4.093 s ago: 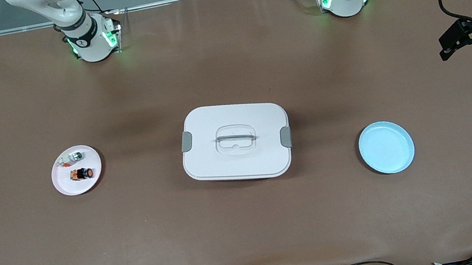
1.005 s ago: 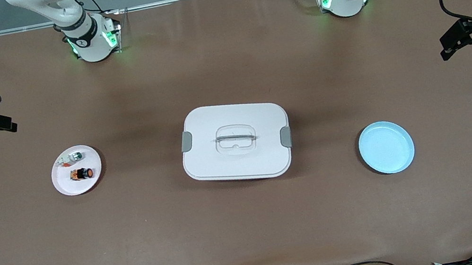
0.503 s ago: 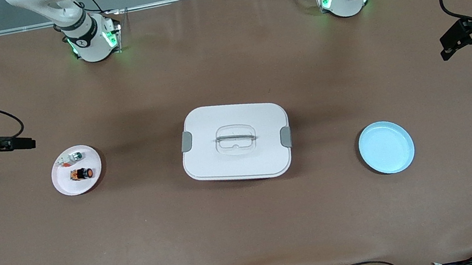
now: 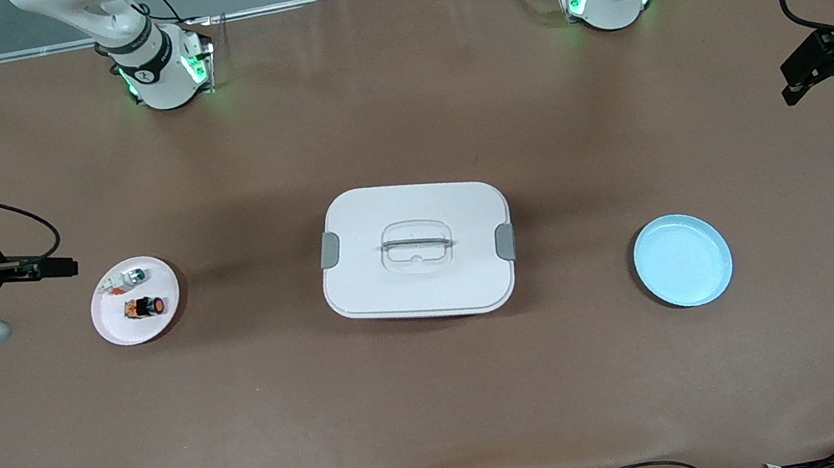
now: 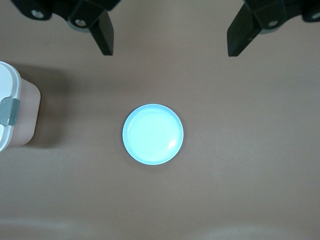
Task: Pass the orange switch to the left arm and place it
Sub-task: 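Move the right gripper over the white plate toward the orange switch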
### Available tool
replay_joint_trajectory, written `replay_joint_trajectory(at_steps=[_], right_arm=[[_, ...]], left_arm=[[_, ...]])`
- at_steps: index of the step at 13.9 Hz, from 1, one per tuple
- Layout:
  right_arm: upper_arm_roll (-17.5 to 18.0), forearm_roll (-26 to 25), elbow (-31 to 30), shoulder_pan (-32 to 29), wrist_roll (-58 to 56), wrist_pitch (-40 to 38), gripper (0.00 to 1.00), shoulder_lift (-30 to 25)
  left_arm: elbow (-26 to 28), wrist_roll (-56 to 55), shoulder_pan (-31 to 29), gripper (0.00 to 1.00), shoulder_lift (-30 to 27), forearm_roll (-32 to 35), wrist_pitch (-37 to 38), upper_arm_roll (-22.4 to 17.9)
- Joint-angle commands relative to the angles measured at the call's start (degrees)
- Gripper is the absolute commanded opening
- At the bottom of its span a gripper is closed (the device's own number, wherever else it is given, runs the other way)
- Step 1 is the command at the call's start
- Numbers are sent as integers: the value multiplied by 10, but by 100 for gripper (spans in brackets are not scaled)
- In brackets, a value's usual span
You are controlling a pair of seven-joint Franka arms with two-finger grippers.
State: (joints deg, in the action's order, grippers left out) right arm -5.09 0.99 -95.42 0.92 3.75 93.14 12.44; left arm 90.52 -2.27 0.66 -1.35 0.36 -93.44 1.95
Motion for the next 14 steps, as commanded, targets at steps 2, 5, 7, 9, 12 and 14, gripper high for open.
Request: replay_joint_trajectory(at_steps=[2, 5, 7, 9, 12, 14], right_arm=[[3, 4, -73, -10, 1, 98, 100, -5], [2, 26, -134, -14, -1, 184, 100, -7], [2, 26, -178, -12, -2, 249, 100, -8], [3, 26, -220, -11, -2, 309, 100, -8], [3, 26, -237, -11, -3, 367, 100, 9], [3, 27, -238, -11, -19, 386, 100, 29]], left_arm=[[-14, 13, -2, 100, 5, -6, 11, 0], [-14, 13, -2, 100, 5, -6, 11, 0], [-14, 13, -2, 100, 5, -6, 11, 0], [-14, 13, -2, 100, 5, -6, 11, 0], [-14, 12, -1, 100, 5, -5, 11, 1], [-14, 11, 0, 100, 5, -6, 11, 1]])
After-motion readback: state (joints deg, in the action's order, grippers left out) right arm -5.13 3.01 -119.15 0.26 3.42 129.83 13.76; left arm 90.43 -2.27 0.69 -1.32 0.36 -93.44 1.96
